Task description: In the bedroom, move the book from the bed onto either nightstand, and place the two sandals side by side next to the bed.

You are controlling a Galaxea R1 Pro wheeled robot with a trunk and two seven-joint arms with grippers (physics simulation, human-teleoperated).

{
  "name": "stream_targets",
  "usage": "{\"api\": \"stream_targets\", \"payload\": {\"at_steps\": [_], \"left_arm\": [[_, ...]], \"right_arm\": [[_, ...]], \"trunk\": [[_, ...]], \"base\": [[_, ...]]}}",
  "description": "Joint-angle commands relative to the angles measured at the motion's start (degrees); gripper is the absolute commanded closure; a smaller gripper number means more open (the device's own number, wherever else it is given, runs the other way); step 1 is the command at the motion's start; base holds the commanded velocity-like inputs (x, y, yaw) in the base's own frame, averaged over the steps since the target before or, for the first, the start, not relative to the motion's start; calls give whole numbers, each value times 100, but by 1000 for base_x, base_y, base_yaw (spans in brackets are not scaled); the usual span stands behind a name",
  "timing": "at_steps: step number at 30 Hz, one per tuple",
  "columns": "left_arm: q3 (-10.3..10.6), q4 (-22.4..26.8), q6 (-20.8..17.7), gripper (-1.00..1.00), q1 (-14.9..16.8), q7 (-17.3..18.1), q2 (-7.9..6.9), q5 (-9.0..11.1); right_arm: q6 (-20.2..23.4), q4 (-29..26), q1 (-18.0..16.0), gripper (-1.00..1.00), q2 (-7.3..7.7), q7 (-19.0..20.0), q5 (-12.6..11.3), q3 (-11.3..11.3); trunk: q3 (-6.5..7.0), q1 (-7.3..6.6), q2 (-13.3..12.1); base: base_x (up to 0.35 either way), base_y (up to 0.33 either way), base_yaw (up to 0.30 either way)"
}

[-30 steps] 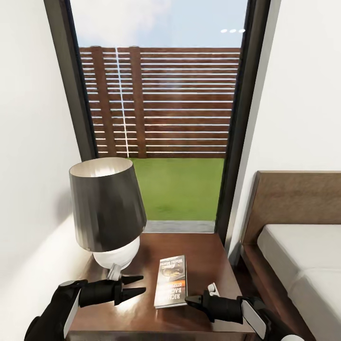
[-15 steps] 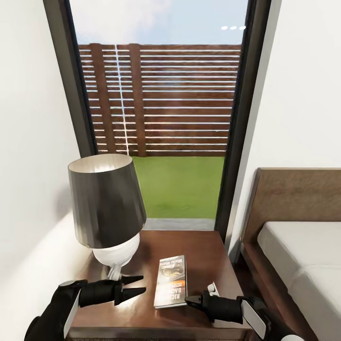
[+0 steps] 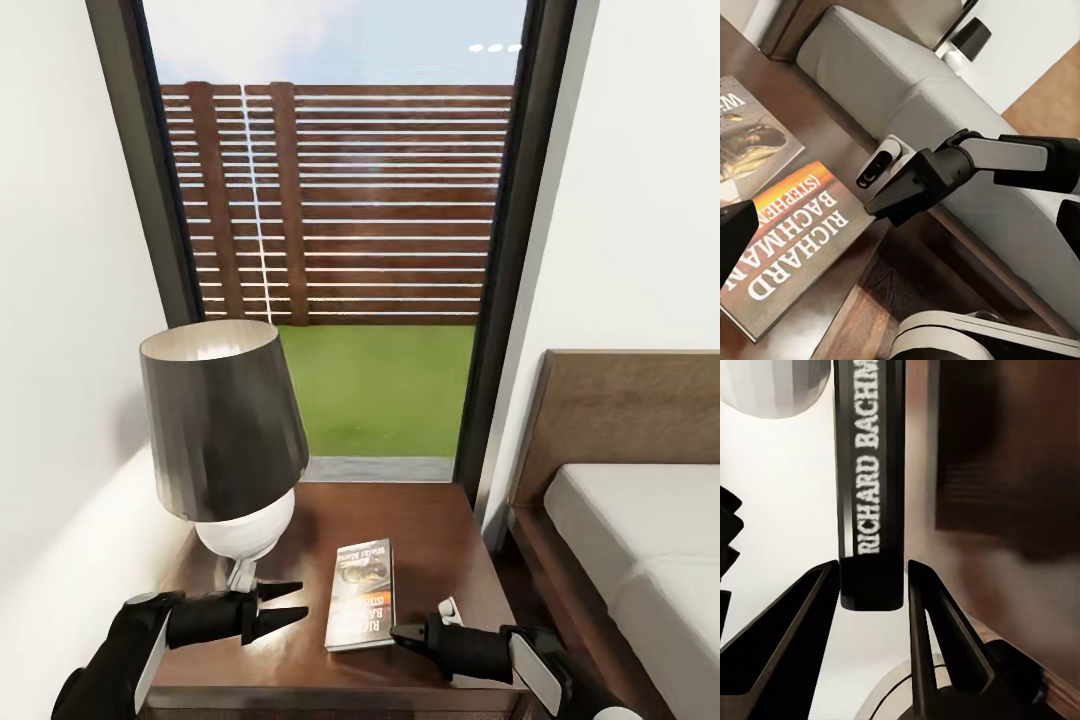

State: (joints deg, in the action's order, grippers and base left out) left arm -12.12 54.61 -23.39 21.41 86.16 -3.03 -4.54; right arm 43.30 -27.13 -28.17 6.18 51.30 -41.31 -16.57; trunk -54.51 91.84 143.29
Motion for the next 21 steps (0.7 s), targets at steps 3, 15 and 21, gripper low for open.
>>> {"api": "stream_targets", "payload": {"at_steps": [3,15,21], "left_arm": [[-23,6,-60,-100,4,41,-1,-47],[-27,6,-60,-100,4,41,-1,-47],[-28,6,-60,-100,4,41,3,-47]], "right_arm": [[29,-2,-4,100,0,-3,-44,-29],[29,-2,-4,100,-1,-4,-44,-30],[29,-2,-3,100,-3,-3,-44,-30]], "trunk": [[-6,-1,3],[-6,-1,3],[-6,-1,3]], "base": [[29,0,0],[124,0,0],[159,0,0]]}}
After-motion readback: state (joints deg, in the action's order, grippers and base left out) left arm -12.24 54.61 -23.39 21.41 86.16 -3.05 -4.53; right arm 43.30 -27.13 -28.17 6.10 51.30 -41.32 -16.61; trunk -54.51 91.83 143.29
